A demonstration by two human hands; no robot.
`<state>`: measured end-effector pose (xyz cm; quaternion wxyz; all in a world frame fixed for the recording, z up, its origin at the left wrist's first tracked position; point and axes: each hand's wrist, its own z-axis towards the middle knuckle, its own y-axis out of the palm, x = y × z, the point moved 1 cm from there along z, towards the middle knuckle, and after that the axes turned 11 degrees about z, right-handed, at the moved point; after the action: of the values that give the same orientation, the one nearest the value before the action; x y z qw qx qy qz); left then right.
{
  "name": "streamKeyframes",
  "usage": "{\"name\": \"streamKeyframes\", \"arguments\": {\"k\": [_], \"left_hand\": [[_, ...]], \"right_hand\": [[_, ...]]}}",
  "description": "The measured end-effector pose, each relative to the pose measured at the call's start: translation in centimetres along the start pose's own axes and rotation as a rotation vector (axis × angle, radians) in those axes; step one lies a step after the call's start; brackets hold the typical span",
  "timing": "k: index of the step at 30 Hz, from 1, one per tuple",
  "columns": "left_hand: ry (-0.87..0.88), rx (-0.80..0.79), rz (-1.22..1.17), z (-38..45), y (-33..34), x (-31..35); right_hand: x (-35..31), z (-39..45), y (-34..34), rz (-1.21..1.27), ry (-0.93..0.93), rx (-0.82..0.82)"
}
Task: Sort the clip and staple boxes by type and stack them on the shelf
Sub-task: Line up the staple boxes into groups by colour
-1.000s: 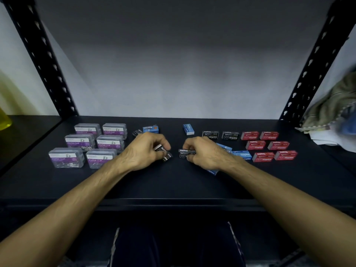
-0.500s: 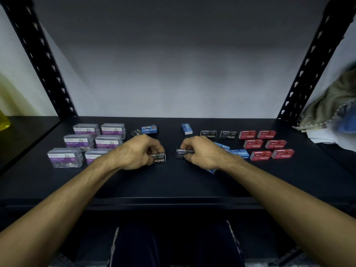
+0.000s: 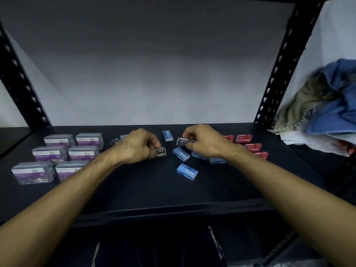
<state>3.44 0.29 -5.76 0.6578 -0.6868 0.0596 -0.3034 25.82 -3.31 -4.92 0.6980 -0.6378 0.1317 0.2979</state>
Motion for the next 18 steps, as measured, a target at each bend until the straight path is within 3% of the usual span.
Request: {"name": "streamKeyframes", "arguments": {"k": [8, 18], "left_hand": [[0.066, 0.12, -0.027, 5.0, 0.7, 4.3], [0.163, 0.133, 0.173, 8.1, 4.4, 6.8]], "right_hand": [[4.2, 0.2, -4.1, -0.16, 0.09, 0.029], [7.0, 0.2, -3.6, -0.307, 0.103, 0.011]]}}
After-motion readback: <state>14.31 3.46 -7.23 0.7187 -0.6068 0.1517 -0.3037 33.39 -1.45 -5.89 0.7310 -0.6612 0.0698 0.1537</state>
